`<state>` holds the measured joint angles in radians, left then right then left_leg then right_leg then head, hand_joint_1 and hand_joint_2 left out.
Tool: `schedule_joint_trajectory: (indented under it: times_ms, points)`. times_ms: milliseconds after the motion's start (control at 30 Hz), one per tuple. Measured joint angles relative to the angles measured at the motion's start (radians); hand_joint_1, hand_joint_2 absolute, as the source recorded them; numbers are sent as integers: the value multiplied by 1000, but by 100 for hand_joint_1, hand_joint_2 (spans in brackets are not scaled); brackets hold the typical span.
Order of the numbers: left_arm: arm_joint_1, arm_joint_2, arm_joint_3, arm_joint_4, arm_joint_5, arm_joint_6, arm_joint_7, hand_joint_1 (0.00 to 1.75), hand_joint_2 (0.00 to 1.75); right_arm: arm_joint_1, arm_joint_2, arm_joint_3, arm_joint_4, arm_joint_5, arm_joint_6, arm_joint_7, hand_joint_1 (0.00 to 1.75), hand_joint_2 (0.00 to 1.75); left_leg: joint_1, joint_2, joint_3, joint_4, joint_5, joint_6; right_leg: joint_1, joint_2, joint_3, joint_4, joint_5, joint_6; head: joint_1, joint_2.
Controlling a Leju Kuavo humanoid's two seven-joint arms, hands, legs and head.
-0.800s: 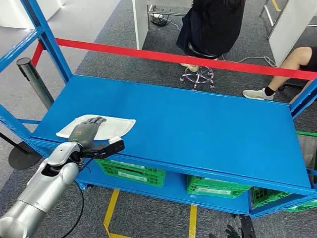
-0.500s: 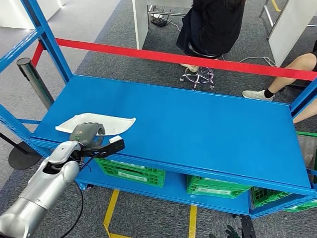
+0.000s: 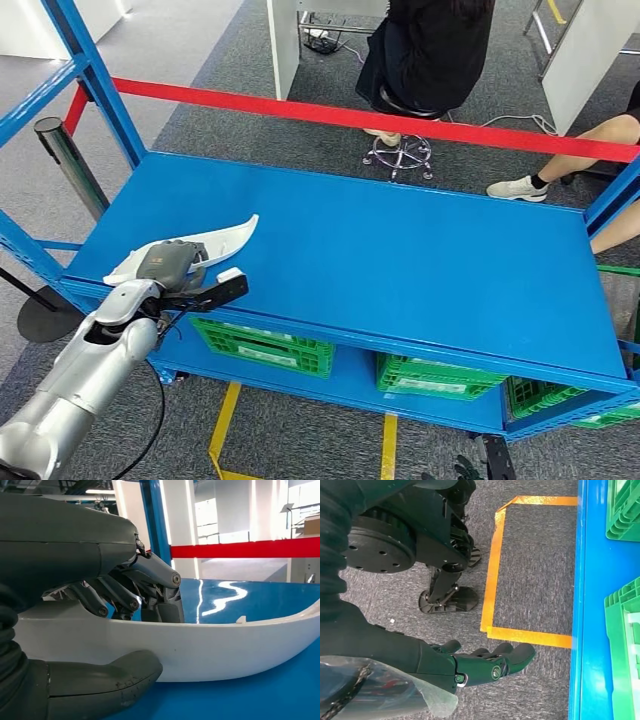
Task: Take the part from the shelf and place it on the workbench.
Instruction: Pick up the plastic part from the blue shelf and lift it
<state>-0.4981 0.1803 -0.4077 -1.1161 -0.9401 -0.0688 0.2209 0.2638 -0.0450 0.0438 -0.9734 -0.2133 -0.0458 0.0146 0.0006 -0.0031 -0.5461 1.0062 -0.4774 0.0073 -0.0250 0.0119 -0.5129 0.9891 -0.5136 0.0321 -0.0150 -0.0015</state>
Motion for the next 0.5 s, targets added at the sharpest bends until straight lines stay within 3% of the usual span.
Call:
schedule_joint_trajectory:
  times_ms: [300, 500]
  points:
    - [39, 18, 26, -26, 77, 82, -83, 175, 175, 2, -2, 1, 0, -8, 1, 0, 0, 175, 0, 0, 0, 0, 1, 0, 0, 0, 0, 1, 0, 0, 0, 0]
    - [176, 21, 73, -205, 189, 197, -202, 175, 175, 7, -7, 5, -8, -37, -14, -4, 0, 175, -2, 0, -1, 2, -1, 1, -2, 0, -1, -1, 1, 1, 0, 0]
